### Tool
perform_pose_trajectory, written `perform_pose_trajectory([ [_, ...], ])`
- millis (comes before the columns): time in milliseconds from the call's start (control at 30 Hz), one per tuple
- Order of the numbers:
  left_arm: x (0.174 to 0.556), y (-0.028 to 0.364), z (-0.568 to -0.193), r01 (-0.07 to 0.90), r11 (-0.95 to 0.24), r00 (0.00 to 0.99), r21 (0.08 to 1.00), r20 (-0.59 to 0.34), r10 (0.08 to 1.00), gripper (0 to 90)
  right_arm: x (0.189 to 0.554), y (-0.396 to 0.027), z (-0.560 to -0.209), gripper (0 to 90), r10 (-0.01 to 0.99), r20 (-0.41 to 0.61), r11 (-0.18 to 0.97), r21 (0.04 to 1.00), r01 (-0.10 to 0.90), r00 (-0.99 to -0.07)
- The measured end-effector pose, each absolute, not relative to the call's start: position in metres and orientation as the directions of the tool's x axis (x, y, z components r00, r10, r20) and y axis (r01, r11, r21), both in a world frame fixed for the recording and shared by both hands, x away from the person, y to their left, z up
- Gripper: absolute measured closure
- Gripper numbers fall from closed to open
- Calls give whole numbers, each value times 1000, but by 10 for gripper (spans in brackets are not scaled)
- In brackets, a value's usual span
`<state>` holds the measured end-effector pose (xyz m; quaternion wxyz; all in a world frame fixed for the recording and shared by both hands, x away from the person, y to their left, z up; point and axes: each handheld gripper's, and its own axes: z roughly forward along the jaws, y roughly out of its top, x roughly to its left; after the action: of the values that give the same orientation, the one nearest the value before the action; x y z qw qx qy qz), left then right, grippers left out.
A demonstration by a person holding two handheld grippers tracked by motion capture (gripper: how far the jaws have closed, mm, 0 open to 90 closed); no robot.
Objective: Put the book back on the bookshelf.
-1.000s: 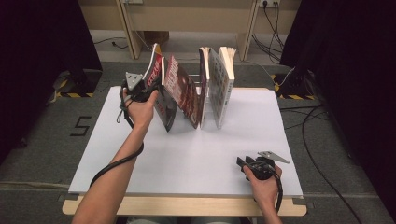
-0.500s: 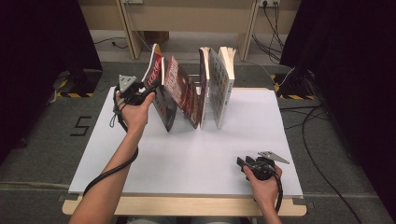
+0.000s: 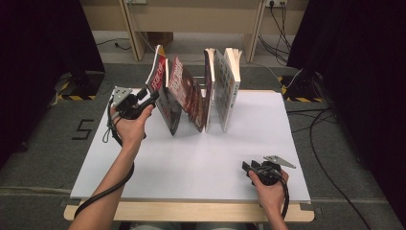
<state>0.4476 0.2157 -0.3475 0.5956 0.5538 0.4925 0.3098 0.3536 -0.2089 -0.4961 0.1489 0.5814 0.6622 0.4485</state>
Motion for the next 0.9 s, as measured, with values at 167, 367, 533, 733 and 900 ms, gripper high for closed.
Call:
perform_pose_trajectory([
  [167,442,213,-347,175,181,340,968,-232,911,507,353,-209,-496,550,904,322,-76,769,635,-281],
  [367,442,212,-347,180,177,319,968,-227,920,544,353,-209,-496,550,905,318,-72,771,633,-284],
  [533,436,207,-350,177,170,325,969,-221,920,585,353,-209,-496,550,904,325,-79,766,638,-279],
  [733,433,207,-354,177,166,308,970,-214,927,619,353,-210,-496,550,904,318,-73,771,632,-284],
  [900,427,205,-356,177,168,328,970,-219,919,668,353,-208,-496,550,904,323,-77,768,636,-281],
])
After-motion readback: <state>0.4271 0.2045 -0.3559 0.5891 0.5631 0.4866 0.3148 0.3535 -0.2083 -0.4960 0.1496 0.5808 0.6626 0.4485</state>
